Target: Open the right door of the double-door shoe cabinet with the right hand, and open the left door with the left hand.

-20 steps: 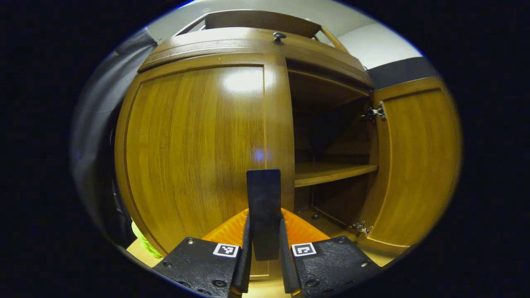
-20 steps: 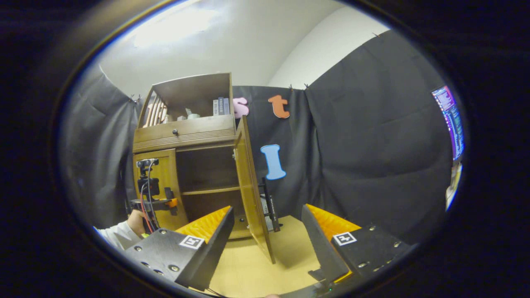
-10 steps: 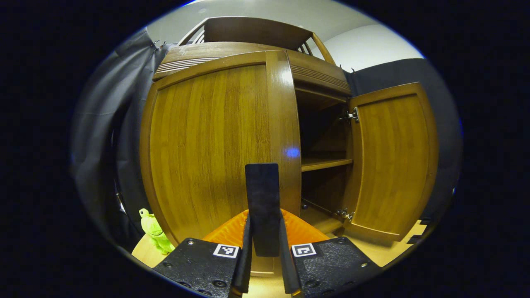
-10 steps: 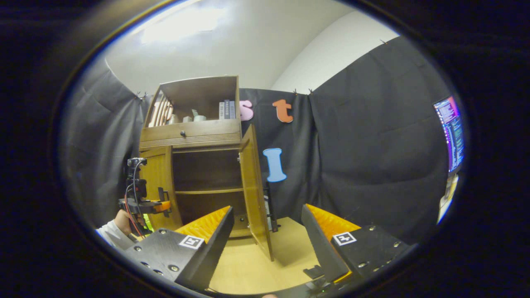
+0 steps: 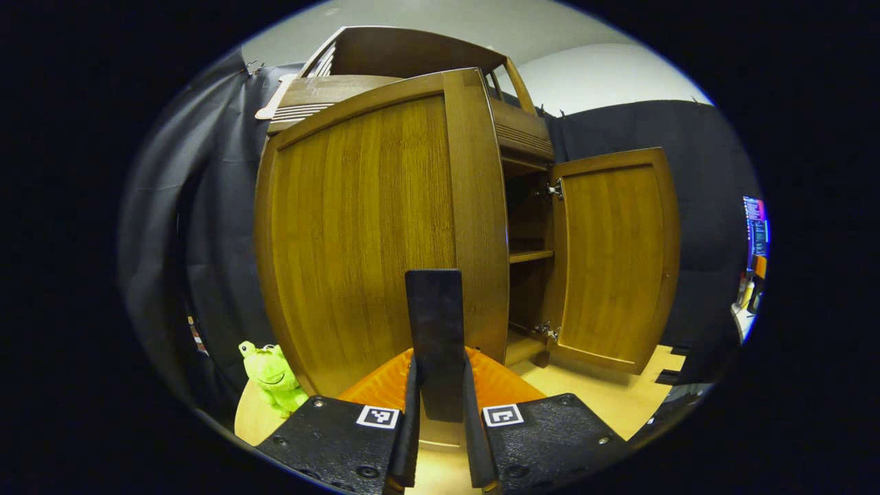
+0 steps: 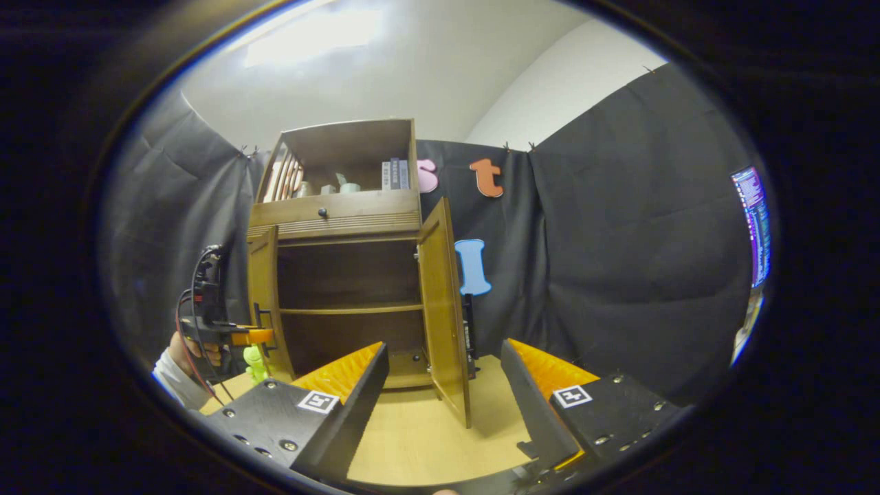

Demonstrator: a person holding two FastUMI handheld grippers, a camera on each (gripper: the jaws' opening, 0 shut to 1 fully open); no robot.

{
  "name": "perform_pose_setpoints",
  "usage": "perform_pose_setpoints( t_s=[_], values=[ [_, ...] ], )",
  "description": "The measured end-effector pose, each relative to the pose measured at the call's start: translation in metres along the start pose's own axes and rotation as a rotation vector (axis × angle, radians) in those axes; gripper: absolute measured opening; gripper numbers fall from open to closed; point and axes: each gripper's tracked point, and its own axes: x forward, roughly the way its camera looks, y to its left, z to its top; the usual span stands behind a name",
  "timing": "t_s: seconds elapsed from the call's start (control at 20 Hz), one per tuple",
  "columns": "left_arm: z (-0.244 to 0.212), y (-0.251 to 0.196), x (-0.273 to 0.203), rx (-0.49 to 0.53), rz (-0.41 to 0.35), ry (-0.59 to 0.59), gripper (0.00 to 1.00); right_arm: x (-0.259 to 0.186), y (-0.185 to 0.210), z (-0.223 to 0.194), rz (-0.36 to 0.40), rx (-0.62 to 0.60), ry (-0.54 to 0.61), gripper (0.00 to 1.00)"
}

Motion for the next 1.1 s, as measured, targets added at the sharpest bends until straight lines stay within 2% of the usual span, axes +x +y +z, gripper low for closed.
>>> perform_pose_setpoints(
  t_s=[0.05,0.2,0.25,0.3,0.6,0.9,1.1],
  values=[
    [-0.001,0.003,-0.006,-0.002,-0.004,0.002,0.30,0.003,0.003,-0.001,0.006,0.001,0.003,0.97],
    [-0.001,0.011,-0.023,-0.003,-0.013,-0.005,0.30,0.007,0.012,-0.008,0.020,-0.009,0.023,0.97],
    [-0.002,0.014,-0.027,-0.005,-0.016,-0.005,0.31,0.008,0.016,-0.011,0.026,-0.013,0.028,0.92],
    [-0.002,0.017,-0.032,-0.007,-0.019,-0.005,0.30,0.010,0.021,-0.012,0.034,-0.016,0.030,0.97],
    [-0.008,0.037,-0.061,0.000,-0.011,0.015,0.31,0.013,0.038,-0.022,0.064,-0.042,0.059,0.97],
    [-0.011,0.061,-0.083,-0.006,0.021,0.009,0.28,0.018,0.048,-0.023,0.075,-0.012,0.052,0.97],
    [-0.015,0.086,-0.098,0.008,0.078,0.007,0.27,0.023,0.058,-0.030,0.087,-0.008,0.065,0.99]
  ],
)
